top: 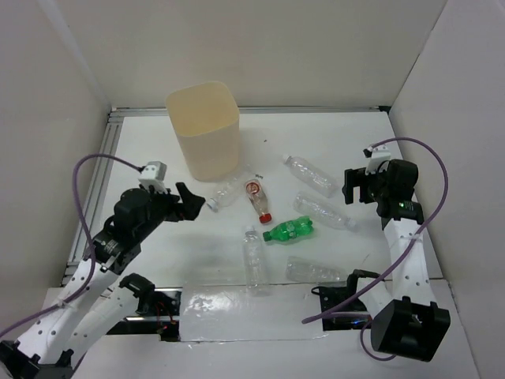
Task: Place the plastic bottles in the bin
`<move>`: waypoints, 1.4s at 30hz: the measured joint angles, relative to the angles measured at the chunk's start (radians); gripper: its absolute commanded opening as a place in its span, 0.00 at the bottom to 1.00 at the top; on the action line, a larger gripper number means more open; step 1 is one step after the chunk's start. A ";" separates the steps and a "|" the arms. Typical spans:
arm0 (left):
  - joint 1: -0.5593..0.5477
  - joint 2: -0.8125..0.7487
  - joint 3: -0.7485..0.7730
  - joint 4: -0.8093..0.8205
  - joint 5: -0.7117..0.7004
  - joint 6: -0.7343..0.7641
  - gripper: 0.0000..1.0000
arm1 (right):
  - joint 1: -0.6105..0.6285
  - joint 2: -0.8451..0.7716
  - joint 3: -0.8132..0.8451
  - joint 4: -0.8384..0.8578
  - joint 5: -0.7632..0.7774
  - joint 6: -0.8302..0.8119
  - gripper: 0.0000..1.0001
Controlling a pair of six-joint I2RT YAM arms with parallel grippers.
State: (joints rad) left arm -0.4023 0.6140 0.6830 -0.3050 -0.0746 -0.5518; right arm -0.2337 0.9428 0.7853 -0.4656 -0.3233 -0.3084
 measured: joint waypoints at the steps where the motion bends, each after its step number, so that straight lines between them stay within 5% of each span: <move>1: -0.036 0.016 0.001 -0.005 0.024 0.007 1.00 | 0.000 -0.011 0.000 -0.003 -0.007 0.000 1.00; 5: -0.147 0.098 0.002 -0.036 0.055 0.033 0.96 | 0.000 -0.020 0.000 -0.011 -0.050 -0.025 1.00; 6: -0.166 0.121 0.002 -0.041 0.055 0.038 0.94 | 0.000 -0.020 0.000 -0.021 -0.073 -0.042 0.91; 7: -0.179 0.144 0.003 -0.044 0.055 0.048 0.88 | 0.000 -0.020 0.000 -0.027 -0.094 -0.059 0.54; 8: -0.194 0.175 0.005 -0.050 0.054 0.058 0.84 | 0.000 -0.018 -0.001 -0.031 -0.116 -0.078 0.38; 10: -0.199 0.204 0.009 -0.056 0.050 0.062 0.65 | 0.000 -0.012 -0.002 -0.037 -0.160 -0.091 0.25; 11: -0.199 0.225 0.016 -0.060 0.045 0.071 0.56 | 0.000 -0.007 -0.002 -0.039 -0.179 -0.102 0.27; 13: -0.204 0.270 0.040 -0.072 0.024 0.091 0.44 | 0.000 0.013 -0.002 -0.047 -0.212 -0.110 0.67; 15: -0.215 0.323 0.079 -0.080 -0.010 0.124 0.51 | 0.000 0.039 -0.002 -0.060 -0.233 -0.126 0.87; 16: -0.228 0.354 0.102 -0.082 -0.033 0.139 0.72 | 0.000 0.051 -0.002 -0.064 -0.242 -0.138 0.93; 18: -0.258 0.424 0.146 -0.084 -0.075 0.175 0.86 | 0.000 0.078 -0.002 -0.076 -0.258 -0.154 0.93; 22: -0.335 0.589 0.209 -0.077 -0.183 0.217 0.95 | 0.000 0.124 -0.002 -0.084 -0.276 -0.172 0.94; 33: -0.383 0.930 0.267 0.021 -0.426 0.348 0.98 | 0.000 0.191 0.001 -0.089 -0.300 -0.218 0.94; 42: -0.327 1.113 0.373 0.153 -0.435 0.465 0.99 | 0.000 0.242 0.021 -0.091 -0.305 -0.237 0.95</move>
State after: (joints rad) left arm -0.7296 1.7271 1.0565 -0.1524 -0.5095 -0.0864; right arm -0.2337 1.1851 0.8059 -0.5568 -0.6285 -0.5449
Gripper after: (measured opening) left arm 0.990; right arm 0.954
